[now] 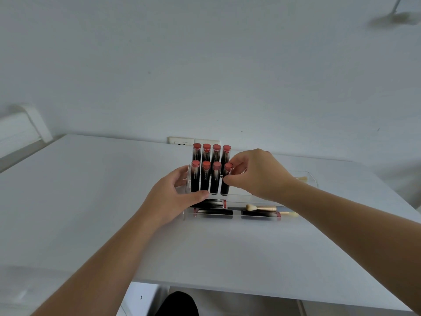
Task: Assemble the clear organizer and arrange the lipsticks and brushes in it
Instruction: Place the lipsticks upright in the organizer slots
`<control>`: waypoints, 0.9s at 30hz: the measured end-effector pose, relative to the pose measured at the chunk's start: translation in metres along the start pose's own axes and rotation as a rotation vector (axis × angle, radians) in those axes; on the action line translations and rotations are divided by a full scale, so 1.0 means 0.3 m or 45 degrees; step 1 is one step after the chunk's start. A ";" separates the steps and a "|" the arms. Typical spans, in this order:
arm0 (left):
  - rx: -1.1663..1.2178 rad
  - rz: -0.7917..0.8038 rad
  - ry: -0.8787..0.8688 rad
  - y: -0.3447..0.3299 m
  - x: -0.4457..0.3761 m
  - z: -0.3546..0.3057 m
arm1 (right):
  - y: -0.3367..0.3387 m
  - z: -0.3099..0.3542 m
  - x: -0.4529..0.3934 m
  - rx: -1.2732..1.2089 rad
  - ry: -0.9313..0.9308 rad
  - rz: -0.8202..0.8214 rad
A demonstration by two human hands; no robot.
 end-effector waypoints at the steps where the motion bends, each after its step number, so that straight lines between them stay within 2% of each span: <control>1: -0.002 -0.002 0.001 0.000 0.000 0.000 | 0.000 0.000 0.000 0.008 -0.005 0.001; 22: -0.004 -0.017 0.005 0.003 -0.001 -0.003 | -0.007 -0.022 0.002 0.119 -0.052 -0.042; 27: 0.005 0.004 0.006 0.002 0.003 -0.008 | 0.048 -0.021 0.013 0.176 -0.015 -0.082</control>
Point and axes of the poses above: each hand's wrist, its own x-axis away from the middle knuckle, its own y-axis out of the back of the hand, z = x × y, the point moved 10 cm from there along -x, towards the middle knuckle, and after that the axes turned 12 degrees about y, right-handed, at the moved point
